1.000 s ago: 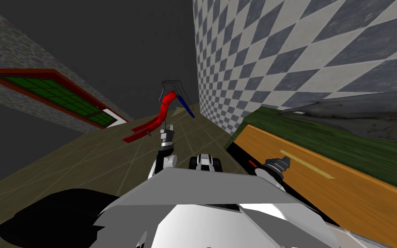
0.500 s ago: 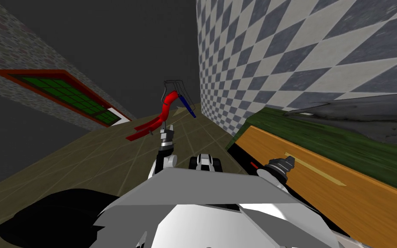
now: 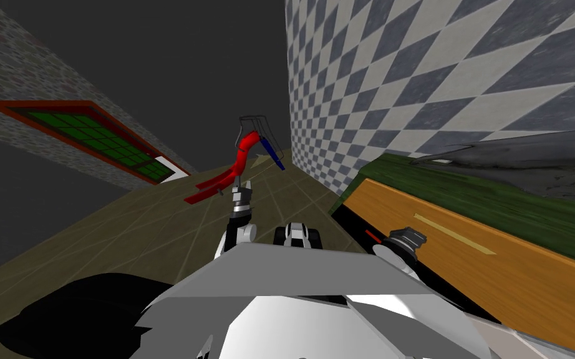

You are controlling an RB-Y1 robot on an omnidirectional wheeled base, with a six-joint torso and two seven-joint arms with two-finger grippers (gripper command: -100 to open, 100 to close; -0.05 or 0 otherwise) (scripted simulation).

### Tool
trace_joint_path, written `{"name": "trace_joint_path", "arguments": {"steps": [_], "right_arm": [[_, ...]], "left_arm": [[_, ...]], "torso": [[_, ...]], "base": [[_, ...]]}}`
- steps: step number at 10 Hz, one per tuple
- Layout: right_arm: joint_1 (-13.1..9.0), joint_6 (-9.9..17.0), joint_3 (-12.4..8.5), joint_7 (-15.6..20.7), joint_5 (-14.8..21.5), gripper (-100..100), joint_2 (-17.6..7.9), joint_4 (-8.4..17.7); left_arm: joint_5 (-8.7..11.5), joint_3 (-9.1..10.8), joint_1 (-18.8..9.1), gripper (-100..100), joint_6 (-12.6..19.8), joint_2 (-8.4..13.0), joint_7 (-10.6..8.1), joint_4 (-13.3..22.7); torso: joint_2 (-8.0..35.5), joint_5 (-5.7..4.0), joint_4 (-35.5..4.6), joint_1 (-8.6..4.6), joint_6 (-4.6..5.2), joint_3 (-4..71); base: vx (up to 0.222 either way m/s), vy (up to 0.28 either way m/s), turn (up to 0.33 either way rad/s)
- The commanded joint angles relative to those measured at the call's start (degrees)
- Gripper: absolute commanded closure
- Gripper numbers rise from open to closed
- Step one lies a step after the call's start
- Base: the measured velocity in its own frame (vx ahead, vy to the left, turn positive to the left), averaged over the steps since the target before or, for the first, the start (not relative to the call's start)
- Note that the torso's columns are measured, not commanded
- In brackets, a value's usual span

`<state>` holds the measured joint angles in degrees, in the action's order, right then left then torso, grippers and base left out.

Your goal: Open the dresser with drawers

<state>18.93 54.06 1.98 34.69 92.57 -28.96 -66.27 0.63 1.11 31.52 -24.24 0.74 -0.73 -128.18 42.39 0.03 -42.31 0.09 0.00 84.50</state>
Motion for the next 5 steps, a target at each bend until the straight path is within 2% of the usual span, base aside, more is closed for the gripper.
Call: {"name": "trace_joint_path", "arguments": {"steps": [1, 2, 5], "right_arm": [[0.2, -0.2, 0.0, 0.1, -0.1, 100, -0.1, -0.4], [-0.6, -2.0, -0.6, 0.0, -2.1, -100, -0.9, -0.6], [-2.0, -5.1, -1.6, -0.3, -5.4, -100, -2.3, -0.9]], "left_arm": [[0.0, 0.00, 0.0, 0, 0.0, 0.0, 0.00, 0.0], [0.0, 0.01, 0.0, 0, 0.0, 0.0, 0.00, 0.0], [0.0, 0.03, 0.0, 0, 0.0, 0.0, 0.00, 0.0]], "torso": [[-0.2, -0.01, 0.0, -0.04, -0.01, 0.1], [-0.3, -0.09, 0.1, -0.39, -0.01, 0.2], [-0.1, -0.08, 0.0, -0.27, 0.00, 0.1]], "base": [[-0.030, 0.090, -0.014], [-0.024, 0.011, -0.013], [-0.020, -0.036, -0.006]]}}
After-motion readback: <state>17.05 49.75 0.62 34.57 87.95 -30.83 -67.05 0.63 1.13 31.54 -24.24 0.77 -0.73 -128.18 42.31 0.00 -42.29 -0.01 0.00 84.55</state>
